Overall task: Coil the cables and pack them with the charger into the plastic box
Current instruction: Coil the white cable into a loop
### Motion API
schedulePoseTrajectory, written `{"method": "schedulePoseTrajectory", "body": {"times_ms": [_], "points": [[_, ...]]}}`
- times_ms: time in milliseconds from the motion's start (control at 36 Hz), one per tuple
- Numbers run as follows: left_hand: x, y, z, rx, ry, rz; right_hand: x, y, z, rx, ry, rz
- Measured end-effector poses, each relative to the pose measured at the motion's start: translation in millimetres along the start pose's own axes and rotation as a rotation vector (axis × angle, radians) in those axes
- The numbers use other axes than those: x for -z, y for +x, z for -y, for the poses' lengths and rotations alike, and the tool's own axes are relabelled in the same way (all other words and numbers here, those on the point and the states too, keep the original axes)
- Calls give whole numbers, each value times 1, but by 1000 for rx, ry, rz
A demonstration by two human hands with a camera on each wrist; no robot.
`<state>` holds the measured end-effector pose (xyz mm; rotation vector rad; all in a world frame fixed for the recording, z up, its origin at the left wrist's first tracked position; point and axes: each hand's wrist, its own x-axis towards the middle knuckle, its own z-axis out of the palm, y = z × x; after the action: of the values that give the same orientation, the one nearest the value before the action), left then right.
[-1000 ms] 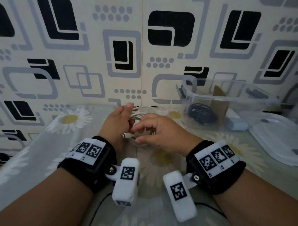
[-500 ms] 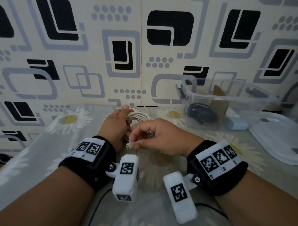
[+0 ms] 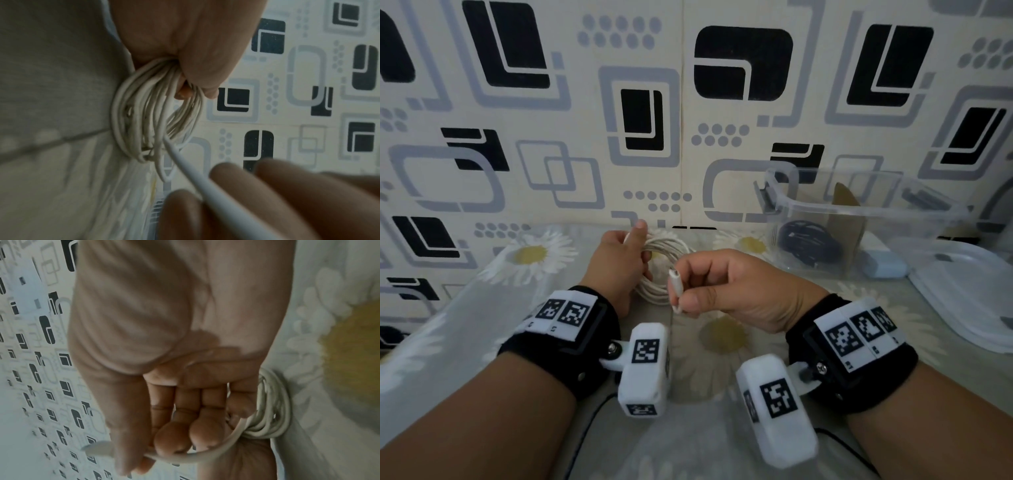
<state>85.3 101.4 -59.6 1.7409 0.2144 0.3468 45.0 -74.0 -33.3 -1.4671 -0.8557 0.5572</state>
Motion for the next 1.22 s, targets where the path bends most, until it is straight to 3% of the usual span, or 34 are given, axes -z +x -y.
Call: {"method": "schedulePoseTrajectory", "body": {"times_ms": [250,389,472,611,722,833,972,1083,1139,1222], "points": [[-1,-7,-4,-77,-65,36,2,-4,10,61,298,90],[-2,-10,-7,-160,-51,201,3,0,4,109,393,-45],[0,-14,-9,-242,79,182,5,1,4,160,440,-150],[1,-22,-16,-278,52,249,10,5,1,253,505,-319],[-2,-24,-14,-351,-13,361,15,5,-2,275,560,-371],[-1,-22,-12,-316,-26,474,15,5,-1,292,568,-374],[-4,-19,-11,-341,113,363,14,7,-4,302,462,-423],[-5,-20,-11,-330,44,288,16,11,-8,293,101,-720],[-6,-21,-12,-316,-7,276,16,11,-10,237,-154,-831],[-6,-22,-14,-292,-109,271,15,12,-16,48,-321,-821]]}}
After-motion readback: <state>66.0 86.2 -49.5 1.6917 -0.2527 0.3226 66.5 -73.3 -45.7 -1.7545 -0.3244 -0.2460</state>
